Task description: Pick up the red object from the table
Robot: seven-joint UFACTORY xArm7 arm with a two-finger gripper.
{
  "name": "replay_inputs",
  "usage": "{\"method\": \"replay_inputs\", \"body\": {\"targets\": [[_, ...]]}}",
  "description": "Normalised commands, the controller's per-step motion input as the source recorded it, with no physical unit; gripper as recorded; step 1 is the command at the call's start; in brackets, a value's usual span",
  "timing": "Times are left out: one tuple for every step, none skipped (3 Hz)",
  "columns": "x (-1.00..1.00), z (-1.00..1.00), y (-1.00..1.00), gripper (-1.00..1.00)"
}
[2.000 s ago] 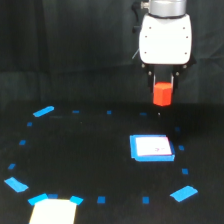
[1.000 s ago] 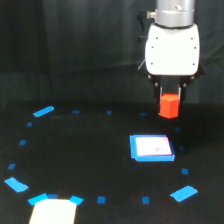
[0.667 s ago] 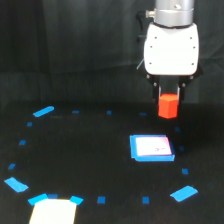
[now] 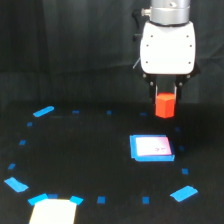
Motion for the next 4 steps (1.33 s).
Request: {"method": "replay_inputs", "body": {"targets": [[1.00, 0.01, -0.20, -1.00], [0.48, -0.14, -0.31, -0.81], [0.45, -0.02, -0.11, -0.83], [0.57, 0.12, -0.35, -0.97]]}}
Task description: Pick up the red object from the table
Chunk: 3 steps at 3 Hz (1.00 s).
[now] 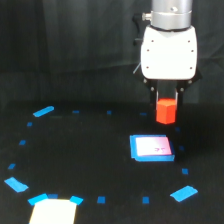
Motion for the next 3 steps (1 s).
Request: {"method": "replay_inputs", "body": {"targets": [[0.81, -0.23, -0.11, -1.00], [0.13, -0.54, -0.10, -0.76], [0.46, -0.05, -0.43, -1.00]]}}
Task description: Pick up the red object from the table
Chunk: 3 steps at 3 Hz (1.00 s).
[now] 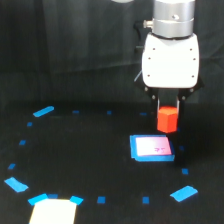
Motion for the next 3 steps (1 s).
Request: {"method": "replay_inputs", "body": {"targets": [[0.52, -0.12, -0.36, -1.00], [-0.09, 0.68, 0.26, -1.00], [0.99, 0.34, -0.38, -0.89]]}}
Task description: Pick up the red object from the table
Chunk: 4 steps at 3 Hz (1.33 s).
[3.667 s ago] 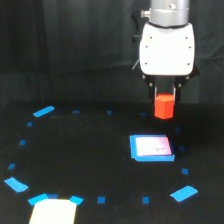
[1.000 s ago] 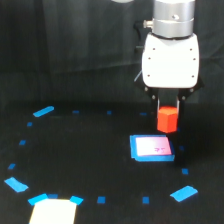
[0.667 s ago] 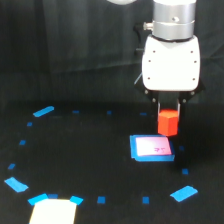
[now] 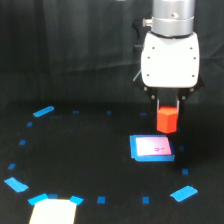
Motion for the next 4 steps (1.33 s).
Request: {"method": "replay_inputs", "body": {"targets": [[0.45, 0.40, -0.23, -1.00], [-0.07, 0.48, -0.01, -1.00], [0.87, -0.23, -0.24, -1.00], [0.90, 0.37, -0.16, -1.00]]}}
